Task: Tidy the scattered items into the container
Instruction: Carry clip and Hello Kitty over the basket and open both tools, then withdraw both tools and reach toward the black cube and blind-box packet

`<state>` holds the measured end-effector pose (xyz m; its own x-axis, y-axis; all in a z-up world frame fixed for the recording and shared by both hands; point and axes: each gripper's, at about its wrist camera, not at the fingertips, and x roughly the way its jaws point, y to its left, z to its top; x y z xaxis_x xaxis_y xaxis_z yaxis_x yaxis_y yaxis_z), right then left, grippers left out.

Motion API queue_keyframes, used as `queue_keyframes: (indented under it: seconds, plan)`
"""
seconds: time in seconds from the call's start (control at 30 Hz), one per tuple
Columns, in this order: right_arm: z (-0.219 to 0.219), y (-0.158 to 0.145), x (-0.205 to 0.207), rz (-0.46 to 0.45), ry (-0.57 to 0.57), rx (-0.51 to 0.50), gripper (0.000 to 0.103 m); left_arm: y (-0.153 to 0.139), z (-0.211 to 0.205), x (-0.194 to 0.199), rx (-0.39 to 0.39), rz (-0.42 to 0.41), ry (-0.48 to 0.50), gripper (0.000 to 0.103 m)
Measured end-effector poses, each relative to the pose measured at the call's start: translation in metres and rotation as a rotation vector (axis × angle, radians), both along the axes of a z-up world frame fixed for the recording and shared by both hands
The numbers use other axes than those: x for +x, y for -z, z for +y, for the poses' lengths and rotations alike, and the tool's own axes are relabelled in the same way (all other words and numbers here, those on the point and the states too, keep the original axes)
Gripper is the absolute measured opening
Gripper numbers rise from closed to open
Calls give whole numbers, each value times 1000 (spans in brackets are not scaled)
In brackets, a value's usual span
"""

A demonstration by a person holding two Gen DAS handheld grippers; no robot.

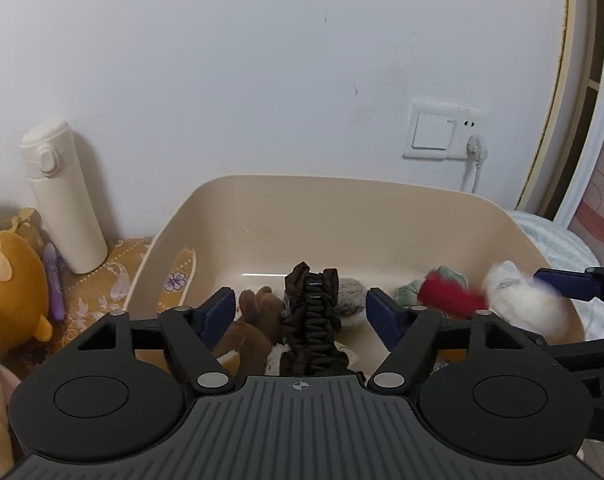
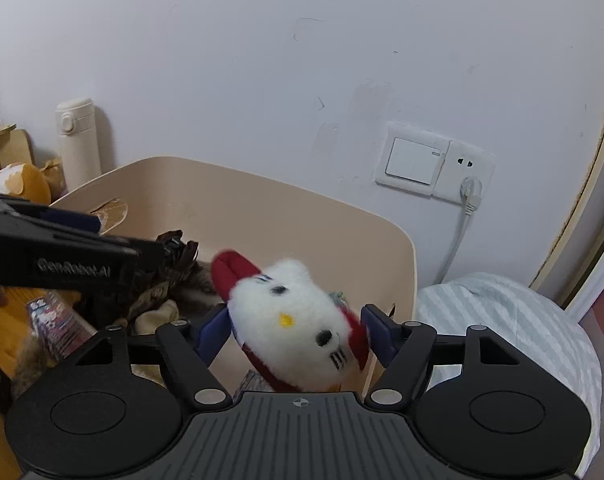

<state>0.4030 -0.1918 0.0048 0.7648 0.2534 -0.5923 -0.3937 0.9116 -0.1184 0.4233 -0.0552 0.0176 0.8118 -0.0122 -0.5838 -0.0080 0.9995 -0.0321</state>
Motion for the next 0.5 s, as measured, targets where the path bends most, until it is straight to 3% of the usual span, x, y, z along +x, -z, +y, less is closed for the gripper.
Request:
queue_keyframes:
  seconds: [0.1, 0.33, 0.5]
  plan:
    - [-5, -7, -8, -20, 11, 17, 85, -9, -1, -10, 23, -23, 2, 74]
    - [-19, -29, -40, -92, 35, 86, 88, -33, 20, -56, -29, -59, -29, 78]
    - [-33, -42, -70, -147, 34, 185, 98, -38, 39, -98, -8, -102, -79, 82]
